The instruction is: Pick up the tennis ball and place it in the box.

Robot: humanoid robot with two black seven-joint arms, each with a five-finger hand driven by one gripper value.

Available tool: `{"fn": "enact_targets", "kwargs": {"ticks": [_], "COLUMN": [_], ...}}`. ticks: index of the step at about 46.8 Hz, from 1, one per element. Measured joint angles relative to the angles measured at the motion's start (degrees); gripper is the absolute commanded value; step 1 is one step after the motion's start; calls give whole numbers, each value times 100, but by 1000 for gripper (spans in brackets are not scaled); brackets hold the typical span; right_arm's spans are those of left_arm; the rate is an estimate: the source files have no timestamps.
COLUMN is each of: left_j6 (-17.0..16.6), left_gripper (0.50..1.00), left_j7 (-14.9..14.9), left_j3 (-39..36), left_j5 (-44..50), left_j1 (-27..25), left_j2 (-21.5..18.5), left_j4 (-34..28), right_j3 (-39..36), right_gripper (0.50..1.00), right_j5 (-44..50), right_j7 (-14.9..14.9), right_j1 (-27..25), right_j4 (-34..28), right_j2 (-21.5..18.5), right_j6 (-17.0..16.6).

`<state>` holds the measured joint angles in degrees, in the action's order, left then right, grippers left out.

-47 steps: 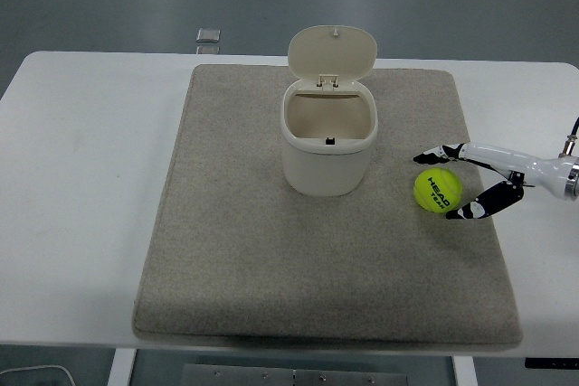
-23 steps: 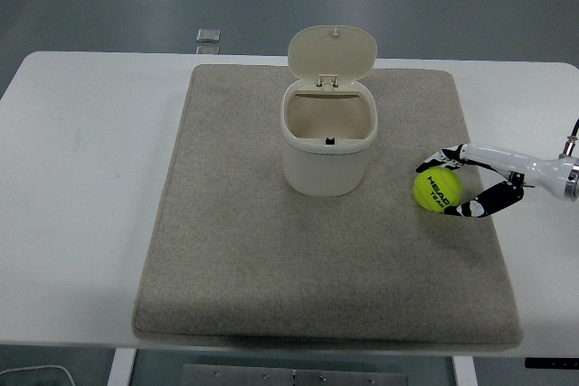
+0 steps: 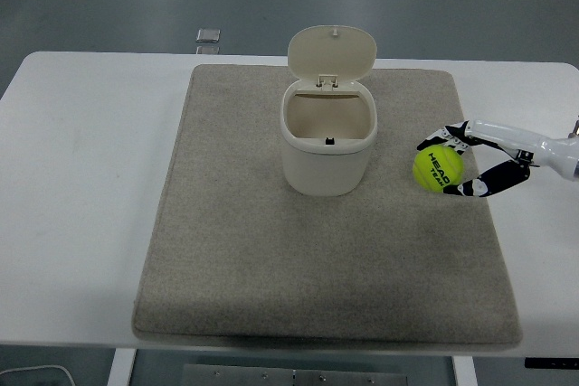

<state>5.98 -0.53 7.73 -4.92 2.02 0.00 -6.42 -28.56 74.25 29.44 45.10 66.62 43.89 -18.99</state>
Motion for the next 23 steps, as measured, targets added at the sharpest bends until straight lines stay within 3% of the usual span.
{"fn": "enact_targets", "kwargs": {"ticks": [12,23], "left_j6": [-1,-1], "left_gripper": [992,992], "left_j7": [0,0], "left_j3": [0,0], "left_j5": [0,0], "left_j1": [0,1], "left_j2": [0,0], "left_j4": [0,0], "right_j3": [-9,10], "right_gripper": [500,500], "right_j5": [-624,-790], "right_j7": [-32,-87], "right_j1": [671,1191], "right_j4": [252,257], "right_j2": [184,-127], "right_j6": [-456,-603]}}
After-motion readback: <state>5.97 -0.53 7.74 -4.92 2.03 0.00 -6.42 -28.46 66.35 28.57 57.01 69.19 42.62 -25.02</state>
